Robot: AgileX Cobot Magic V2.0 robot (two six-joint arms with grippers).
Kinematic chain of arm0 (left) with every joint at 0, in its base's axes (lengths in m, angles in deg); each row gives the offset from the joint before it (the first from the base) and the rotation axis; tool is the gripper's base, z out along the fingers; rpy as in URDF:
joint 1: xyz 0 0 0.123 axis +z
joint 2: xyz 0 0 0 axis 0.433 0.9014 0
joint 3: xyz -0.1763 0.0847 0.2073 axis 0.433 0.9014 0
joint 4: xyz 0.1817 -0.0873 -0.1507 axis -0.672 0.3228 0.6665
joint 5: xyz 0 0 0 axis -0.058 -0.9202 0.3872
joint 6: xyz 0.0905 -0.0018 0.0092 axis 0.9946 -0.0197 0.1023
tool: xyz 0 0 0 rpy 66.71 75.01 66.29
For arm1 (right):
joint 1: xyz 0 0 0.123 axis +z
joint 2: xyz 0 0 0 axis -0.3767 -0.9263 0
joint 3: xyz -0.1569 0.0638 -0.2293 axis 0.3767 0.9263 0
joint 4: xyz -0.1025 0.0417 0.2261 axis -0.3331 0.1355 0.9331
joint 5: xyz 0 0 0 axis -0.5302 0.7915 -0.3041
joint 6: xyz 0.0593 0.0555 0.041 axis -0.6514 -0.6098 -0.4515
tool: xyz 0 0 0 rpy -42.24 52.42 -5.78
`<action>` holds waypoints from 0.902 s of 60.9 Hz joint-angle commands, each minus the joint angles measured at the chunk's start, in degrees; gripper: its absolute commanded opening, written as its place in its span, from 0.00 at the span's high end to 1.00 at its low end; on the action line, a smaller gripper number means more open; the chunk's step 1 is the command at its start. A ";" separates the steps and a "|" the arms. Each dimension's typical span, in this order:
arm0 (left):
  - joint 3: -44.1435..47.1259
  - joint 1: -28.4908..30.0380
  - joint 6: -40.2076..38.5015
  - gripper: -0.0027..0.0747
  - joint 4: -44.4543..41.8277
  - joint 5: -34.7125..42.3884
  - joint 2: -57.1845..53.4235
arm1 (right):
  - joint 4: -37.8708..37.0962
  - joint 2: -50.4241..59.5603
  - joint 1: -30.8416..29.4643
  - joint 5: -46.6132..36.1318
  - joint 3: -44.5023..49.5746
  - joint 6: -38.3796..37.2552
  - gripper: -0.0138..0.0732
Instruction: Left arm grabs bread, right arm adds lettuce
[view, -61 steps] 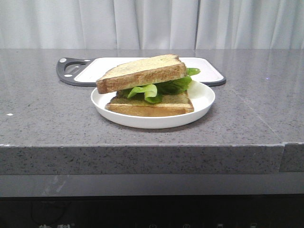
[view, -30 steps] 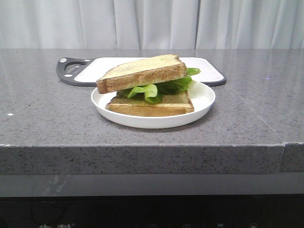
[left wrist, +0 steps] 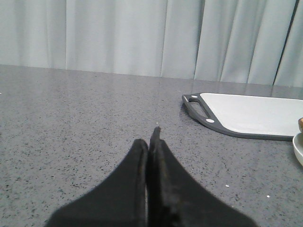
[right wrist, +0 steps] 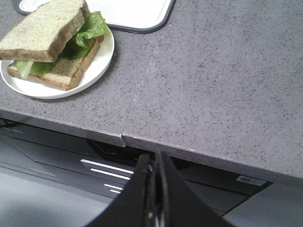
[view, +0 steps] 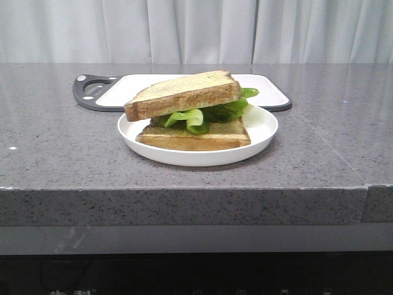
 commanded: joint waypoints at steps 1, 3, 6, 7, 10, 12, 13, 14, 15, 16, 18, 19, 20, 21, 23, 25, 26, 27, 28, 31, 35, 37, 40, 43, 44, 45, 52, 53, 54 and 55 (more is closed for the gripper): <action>0.20 0.14 -0.57 0.99 0.56 4.95 -1.03 | 0.21 -0.41 -0.25 -3.77 -1.33 0.36 0.98; 0.20 0.14 -0.57 0.99 0.56 4.95 -1.03 | 0.21 -0.41 -0.25 -3.77 -1.33 0.36 0.98; 0.20 0.14 -0.57 0.99 0.56 4.95 -1.03 | 0.21 -0.41 -0.25 -3.77 -1.33 0.36 0.98; 0.20 0.14 -0.57 0.99 0.56 4.95 -1.03 | 0.21 -0.41 -0.25 -3.77 -1.33 0.36 0.98; 0.20 0.14 -0.57 0.99 0.56 4.95 -1.03 | 0.21 -0.41 -0.25 -3.77 -1.33 0.36 0.98; 0.20 0.14 -0.57 0.99 0.56 4.95 -1.03 | 0.21 -0.41 -0.25 -3.77 -1.33 0.36 0.98; 0.20 0.14 -0.57 0.99 0.56 4.95 -1.03 | 0.21 -0.41 -0.25 -3.77 -1.33 0.36 0.98; 0.20 0.14 -0.57 0.99 0.56 4.95 -1.03 | 0.21 -0.41 -0.25 -3.77 -1.33 0.36 0.98; 0.20 0.14 -0.57 0.99 0.56 4.95 -1.03 | 0.21 -0.41 -0.25 -3.77 -1.33 0.36 0.98; 0.20 0.14 -0.57 0.99 0.56 4.90 -1.03 | 0.21 -0.41 -0.25 -3.77 -1.33 0.36 0.98; 0.20 0.14 -0.57 0.99 0.56 4.90 -1.03 | 0.21 -0.41 -0.25 -3.77 -1.33 0.36 0.98; 0.20 0.14 -0.57 0.99 0.56 4.90 -1.03 | 0.21 -0.41 -0.25 -3.77 -1.33 0.36 0.98; 0.20 0.14 -0.57 0.99 0.56 4.90 -1.03 | 0.21 -0.41 -0.25 -3.77 -1.33 0.36 0.98; 0.20 0.14 -0.57 0.99 0.56 4.90 -1.03 | 0.21 -0.41 -0.25 -3.77 -1.33 0.36 0.98; 0.20 0.14 -0.57 0.99 0.56 4.90 -1.03 | 0.21 -0.41 -0.25 -3.77 -1.33 0.36 0.98; 0.20 0.14 -0.57 0.99 0.56 4.90 -1.03 | 0.21 -0.41 -0.25 -3.82 -1.33 0.36 0.98; 0.20 0.14 -0.57 0.99 0.56 4.90 -1.03 | 0.21 -0.41 -0.25 -4.26 -1.25 0.36 0.98; 0.20 0.14 -0.57 0.99 0.56 4.90 -1.03 | 0.21 -0.05 -0.25 -5.17 -0.79 0.36 0.98; 0.20 0.14 -0.57 0.99 0.56 4.90 -1.03 | 0.21 0.27 -0.25 -5.95 -0.42 0.36 0.98; 0.20 0.14 -0.57 0.99 0.56 4.90 -1.03 | -0.05 1.39 -0.57 -8.96 1.49 0.43 0.98; 0.20 0.14 -0.57 0.99 0.56 4.90 -1.03 | -0.05 3.69 -1.61 -16.24 5.55 0.43 0.98; 0.20 0.14 -0.57 0.99 0.56 4.90 -1.03 | -0.05 5.29 -2.24 -20.26 8.48 0.43 0.98; 0.20 0.14 -0.57 0.99 0.56 4.90 -1.03 | 0.11 7.76 -3.02 -24.99 13.01 0.43 0.98; 0.20 0.14 -0.57 0.99 0.56 4.90 -1.03 | 0.23 9.93 -3.73 -30.18 17.07 0.43 0.98; 0.20 0.14 -0.57 0.99 0.56 4.90 -1.03 | 0.23 10.99 -3.97 -31.56 19.08 0.43 0.98; 0.20 0.14 -0.57 0.99 0.56 4.90 -1.03 | 0.30 11.68 -4.10 -33.51 20.43 0.43 0.98; 0.20 0.14 -0.57 0.99 0.56 4.90 -1.03 | 0.36 17.00 -4.32 -41.74 30.26 0.38 0.98; 0.20 0.14 -0.57 0.99 0.56 4.90 -1.03 | 0.36 17.92 -4.32 -42.96 31.86 0.38 0.98; 0.20 0.14 -0.57 0.99 0.56 4.90 -1.03 | 0.36 18.51 -4.32 -43.71 32.85 0.38 0.98; 0.20 0.14 -0.57 0.99 0.56 4.90 -1.03 | 0.36 19.10 -4.32 -44.44 33.80 0.38 0.98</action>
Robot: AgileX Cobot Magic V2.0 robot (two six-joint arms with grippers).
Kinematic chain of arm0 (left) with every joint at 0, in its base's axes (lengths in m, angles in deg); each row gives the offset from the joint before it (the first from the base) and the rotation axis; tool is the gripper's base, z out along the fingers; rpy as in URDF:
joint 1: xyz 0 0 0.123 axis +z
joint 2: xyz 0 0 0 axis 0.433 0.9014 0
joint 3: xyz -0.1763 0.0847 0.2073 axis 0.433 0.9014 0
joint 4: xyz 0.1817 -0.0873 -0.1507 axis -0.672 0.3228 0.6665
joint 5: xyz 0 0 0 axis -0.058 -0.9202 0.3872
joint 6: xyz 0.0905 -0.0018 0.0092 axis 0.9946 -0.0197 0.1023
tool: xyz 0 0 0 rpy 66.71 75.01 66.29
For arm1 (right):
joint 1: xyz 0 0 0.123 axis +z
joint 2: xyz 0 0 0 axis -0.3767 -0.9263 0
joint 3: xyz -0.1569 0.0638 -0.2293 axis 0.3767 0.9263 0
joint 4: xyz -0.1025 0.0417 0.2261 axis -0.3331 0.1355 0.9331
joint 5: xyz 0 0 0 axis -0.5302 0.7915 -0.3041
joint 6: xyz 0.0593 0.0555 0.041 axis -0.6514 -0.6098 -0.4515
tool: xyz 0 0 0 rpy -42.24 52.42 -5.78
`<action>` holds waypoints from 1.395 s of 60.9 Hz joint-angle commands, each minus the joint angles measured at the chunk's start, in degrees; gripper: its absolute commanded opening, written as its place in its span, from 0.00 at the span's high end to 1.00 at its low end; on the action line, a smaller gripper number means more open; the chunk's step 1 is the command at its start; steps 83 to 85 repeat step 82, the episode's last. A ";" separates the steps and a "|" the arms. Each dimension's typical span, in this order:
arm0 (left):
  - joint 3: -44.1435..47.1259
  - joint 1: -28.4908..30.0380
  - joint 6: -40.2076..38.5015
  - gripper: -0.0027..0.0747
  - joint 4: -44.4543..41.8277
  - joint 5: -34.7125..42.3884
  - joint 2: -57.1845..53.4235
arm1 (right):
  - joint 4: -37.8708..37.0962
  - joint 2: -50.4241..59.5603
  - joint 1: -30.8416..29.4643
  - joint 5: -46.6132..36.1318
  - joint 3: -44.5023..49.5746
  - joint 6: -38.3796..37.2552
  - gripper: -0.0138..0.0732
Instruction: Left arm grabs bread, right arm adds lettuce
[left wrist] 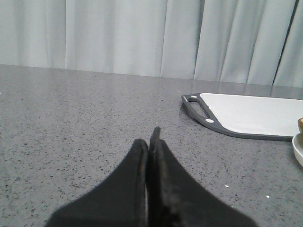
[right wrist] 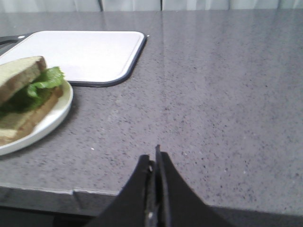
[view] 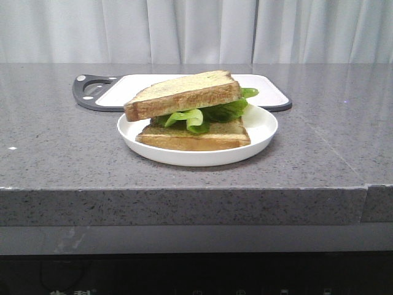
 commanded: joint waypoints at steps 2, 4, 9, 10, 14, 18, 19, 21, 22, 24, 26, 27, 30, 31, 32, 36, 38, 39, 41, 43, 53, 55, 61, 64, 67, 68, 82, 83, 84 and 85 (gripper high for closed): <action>0.20 0.14 -0.57 0.99 0.45 4.90 -1.03 | 0.36 3.77 -0.36 -11.88 5.95 0.38 0.98; 0.20 0.14 -0.57 0.99 0.45 4.90 -1.03 | 0.36 4.80 -0.36 -13.24 7.52 0.38 0.98; 0.20 0.14 -0.57 0.99 0.45 4.90 -1.03 | 0.36 7.42 -0.36 -15.92 11.34 0.38 0.98; 0.20 0.14 -0.57 0.99 0.45 4.90 -1.03 | 0.36 7.98 -0.36 -16.57 11.87 0.38 0.98; 0.20 0.14 -0.57 0.99 0.45 4.90 -1.03 | 0.36 9.19 -0.36 -18.38 13.88 0.38 0.98; 0.20 0.14 -0.57 0.99 0.45 4.90 -1.03 | 0.36 9.41 -0.36 -20.32 15.56 0.38 0.98; 0.20 0.14 -0.57 0.99 0.45 4.90 -1.03 | 0.36 9.41 -0.36 -20.86 16.01 0.38 0.98; 0.20 0.14 -0.57 0.99 0.45 4.90 -1.03 | 0.36 9.41 -0.36 -20.29 16.01 0.38 0.98; 0.20 0.14 -0.57 0.99 0.45 4.90 -1.03 | 0.36 9.41 -0.36 -20.16 15.95 0.38 0.98; 0.20 0.14 -0.57 0.99 0.45 4.90 -1.03 | 0.36 9.41 -0.36 -20.28 15.96 0.38 0.98; 0.20 0.14 -0.57 0.99 0.45 4.90 -1.03 | 0.36 9.41 -0.36 -20.28 15.96 0.38 0.98; 0.20 0.14 -0.57 0.99 0.45 4.90 -1.03 | 0.36 9.41 -0.36 -20.22 15.96 0.38 0.98; 0.20 0.14 -0.57 0.99 0.45 4.90 -1.03 | 0.36 9.41 -0.36 -20.20 15.96 0.38 0.98; 0.20 0.14 -0.57 0.99 0.45 4.90 -1.03 | 0.36 9.41 -0.36 -20.20 15.96 0.38 0.98; 0.20 0.14 -0.57 0.99 0.45 4.90 -1.03 | 0.36 9.41 -0.36 -20.20 15.96 0.38 0.98; 0.20 0.14 -0.57 0.99 0.45 4.90 -1.03 | 0.36 9.41 -0.36 -20.20 15.96 0.38 0.98; 0.20 0.14 -0.57 0.99 0.45 4.90 -1.03 | 0.36 9.41 -0.36 -20.20 15.96 0.38 0.98; 0.20 0.14 -0.57 0.99 0.45 4.90 -1.03 | 0.36 9.41 -0.36 -20.20 15.96 0.38 0.98; 0.20 0.14 -0.57 0.99 0.45 4.90 -1.03 | 0.36 9.41 -0.36 -20.20 15.96 0.38 0.98; 0.20 0.14 -0.57 0.99 0.45 4.90 -1.03 | 0.36 9.41 -0.36 -20.20 15.96 0.38 0.98; 0.20 0.14 -0.57 0.99 0.45 4.90 -1.03 | 0.36 9.41 -0.36 -20.20 15.96 0.38 0.98; 0.20 0.14 -0.57 0.99 0.45 4.90 -1.03 | 0.36 9.41 -0.36 -20.20 15.96 0.38 0.98; 0.20 0.14 -0.57 0.99 0.45 4.90 -1.03 | 0.36 9.41 -0.36 -20.20 15.96 0.38 0.98; 0.20 0.14 -0.57 0.99 0.45 4.90 -1.03 | 0.36 9.41 -0.36 -20.20 15.96 0.38 0.98; 0.20 0.14 -0.57 0.99 0.45 4.90 -1.03 | 0.36 9.41 -0.36 -20.20 15.96 0.38 0.98; 0.20 0.14 -0.57 0.99 0.45 4.90 -1.03 | 0.36 9.41 -0.36 -20.20 15.96 0.38 0.98; 0.20 0.14 -0.57 0.99 0.45 4.90 -1.03 | 0.36 9.41 -0.36 -20.20 15.96 0.38 0.98; 0.20 0.14 -0.57 0.99 0.45 4.90 -1.03 | 0.36 9.41 -0.36 -20.20 15.96 0.38 0.98; 0.20 0.14 -0.57 0.99 0.45 4.90 -1.03 | 0.36 9.41 -0.36 -20.20 15.96 0.38 0.98; 0.20 0.14 -0.57 0.99 0.45 4.90 -1.03 | 0.36 9.41 -0.36 -20.20 15.96 0.38 0.98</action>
